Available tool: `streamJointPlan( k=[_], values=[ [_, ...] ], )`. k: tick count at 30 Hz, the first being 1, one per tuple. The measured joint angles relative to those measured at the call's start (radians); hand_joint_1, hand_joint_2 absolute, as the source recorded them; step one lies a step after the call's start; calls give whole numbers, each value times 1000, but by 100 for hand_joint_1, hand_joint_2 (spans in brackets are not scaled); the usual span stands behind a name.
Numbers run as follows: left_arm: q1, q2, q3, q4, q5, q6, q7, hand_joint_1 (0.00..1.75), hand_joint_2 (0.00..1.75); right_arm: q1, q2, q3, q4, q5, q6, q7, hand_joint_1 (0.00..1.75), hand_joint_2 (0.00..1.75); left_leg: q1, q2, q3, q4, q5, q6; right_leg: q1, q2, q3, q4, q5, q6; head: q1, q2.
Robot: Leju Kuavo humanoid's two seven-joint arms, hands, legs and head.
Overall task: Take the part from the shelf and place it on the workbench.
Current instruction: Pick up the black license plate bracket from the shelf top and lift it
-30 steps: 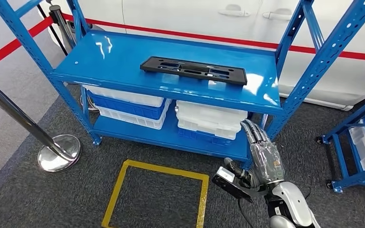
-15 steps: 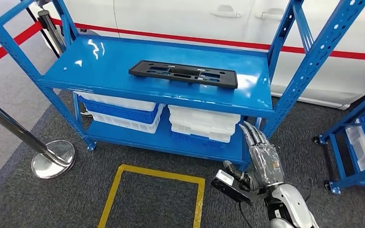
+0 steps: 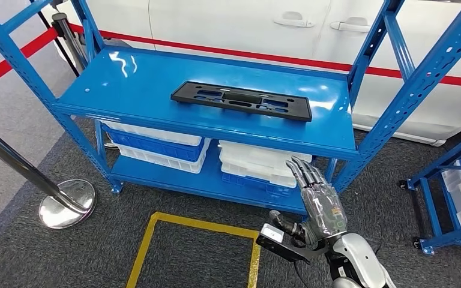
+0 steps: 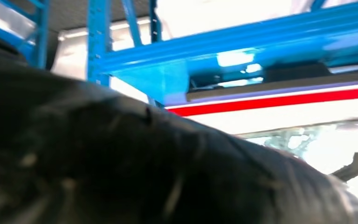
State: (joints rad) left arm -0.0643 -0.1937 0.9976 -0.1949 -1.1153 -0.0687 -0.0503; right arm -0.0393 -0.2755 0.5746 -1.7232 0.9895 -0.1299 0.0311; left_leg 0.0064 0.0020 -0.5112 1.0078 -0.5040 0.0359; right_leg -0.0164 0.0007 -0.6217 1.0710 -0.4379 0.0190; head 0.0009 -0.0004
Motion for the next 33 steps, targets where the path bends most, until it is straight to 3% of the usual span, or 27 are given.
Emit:
streamJointPlan(
  k=[3, 5, 6, 9, 10, 11, 13, 15, 16, 19, 21, 22, 24, 25, 26, 27, 29, 30, 31, 33],
  values=[
    [-6, 0, 0, 0, -4, 0, 0, 0, 0, -20, 14, 48, 1, 14, 19, -6, 0, 0, -1, 2, -1, -1, -10, -17, 8, 2, 9, -22, -15, -20, 0, 0],
    [-7, 0, -1, 0, -9, -1, 1, 0, 0, -38, 30, 88, 3, 18, 35, 0, 0, 0, 1, 3, -4, 14, -23, -28, 3, 5, 19, -31, -18, -30, -1, 0],
    [-7, 0, -2, 0, -12, -1, 2, 0, 0, -52, 42, 109, 8, 15, 43, 5, 0, 0, 1, 3, -19, 47, -39, -33, 0, 6, 26, -36, -20, -36, -1, 0],
    [-7, 0, -8, 0, -21, -1, 3, 0, 0, -97, 81, 162, 38, 0, 55, 16, 0, 0, 4, 2, -134, 238, -104, -42, -1, 5, 45, -41, -34, -47, -2, 0],
    [-6, 0, -10, 0, -24, -2, 3, 0, 0, -105, 90, 172, 48, -3, 55, 17, 0, 0, 4, 2, -168, 279, -103, -43, -1, 5, 53, -41, -41, -48, -2, 0],
    [-5, 0, -12, 0, -26, -2, 3, 0, 0, -111, 97, 179, 57, -6, 56, 17, 0, 0, 4, 2, -184, 283, -81, -42, 0, 5, 62, -41, -48, -47, -2, 0],
    [-2, 0, -16, 0, -29, -1, 3, 0, 0, -124, 109, 190, 72, -8, 55, 17, 0, 0, 4, 2, -165, 188, 13, -37, 0, 7, 85, -41, -64, -45, -2, 0],
    [1, 0, -20, 1, -30, -1, 3, 0, 0, -138, 119, 199, 84, -10, 55, 17, 0, 0, 0, 0, -123, 74, 75, -28, 2, 10, 96, -40, -79, -38, -2, 0],
    [0, 0, -21, 1, -30, -1, 3, 0, 0, -143, 123, 203, 89, -11, 54, 17, 0, 0, -2, 0, -111, 42, 82, -24, 3, 11, 97, -40, -84, -33, -2, 0],
    [-3, -1, -24, 1, -32, -2, 2, 0, 0, -154, 132, 211, 101, -13, 53, 20, 0, 0, -3, -1, -98, 19, 67, -12, 4, 9, 102, -47, -93, -18, -2, 0],
    [-1, -1, -24, 1, -36, -2, 3, 0, 0, -163, 137, 212, 107, -14, 51, 24, 0, 0, 3, -1, -80, 3, 63, -2, 4, 6, 95, -14, -114, -10, 0, 0],
    [0, -1, -24, 2, -37, -2, 4, 0, 0, -169, 138, 212, 111, -18, 51, 26, 0, 44, 5, 0, -70, -3, 60, 3, 4, 5, 72, 34, -134, -6, 1, 0],
    [-1, -1, -25, 2, -38, -3, 4, 0, 0, -184, 139, 213, 126, -32, 49, 23, 0, 131, 3, 0, -56, -5, 49, 10, 3, 4, -11, 168, -174, -3, 3, 0],
    [-1, -1, -25, 2, -39, -4, 3, 0, 0, -192, 139, 213, 136, -41, 48, 20, 0, 175, 3, 0, -49, -5, 42, 11, 3, 4, -49, 217, -176, -2, 3, 0],
    [0, -1, -26, 3, -40, -4, 3, 0, 0, -201, 139, 213, 147, -50, 48, 18, 0, 175, 2, -1, -39, -4, 34, 11, 3, 4, -73, 232, -158, -2, 3, 0],
    [0, -2, -26, 3, -42, -4, 2, 0, 0, -209, 139, 212, 157, -57, 47, 18, 0, 175, 2, -2, -27, -4, 25, 10, 3, 4, -78, 208, -120, -4, 3, 0],
    [2, -2, -26, 4, -46, -4, 0, 0, 0, -221, 138, 210, 172, -67, 43, 21, 0, 175, 1, -3, -1, -4, 6, 6, 5, 3, -43, 87, -25, -13, 3, 0],
    [1, -3, -27, 5, -47, -4, -1, 0, 0, -226, 137, 207, 179, -70, 40, 24, 0, 175, 0, -4, 7, -3, -2, 2, 8, 1, -23, 34, 3, -18, 2, 0],
    [1, -3, -28, 6, -48, -4, -2, 0, 0, -230, 135, 204, 185, -72, 36, 28, 0, 175, -1, -4, 11, -2, -9, -3, 12, 0, -8, -1, 11, -23, 1, 0],
    [-3, -4, -31, 7, -48, -4, -4, 0, 0, -236, 133, 197, 194, -74, 31, 36, 0, 175, -2, -3, 11, -5, -15, -12, 18, 1, 2, -23, -2, -32, 0, 0]
  ],
)
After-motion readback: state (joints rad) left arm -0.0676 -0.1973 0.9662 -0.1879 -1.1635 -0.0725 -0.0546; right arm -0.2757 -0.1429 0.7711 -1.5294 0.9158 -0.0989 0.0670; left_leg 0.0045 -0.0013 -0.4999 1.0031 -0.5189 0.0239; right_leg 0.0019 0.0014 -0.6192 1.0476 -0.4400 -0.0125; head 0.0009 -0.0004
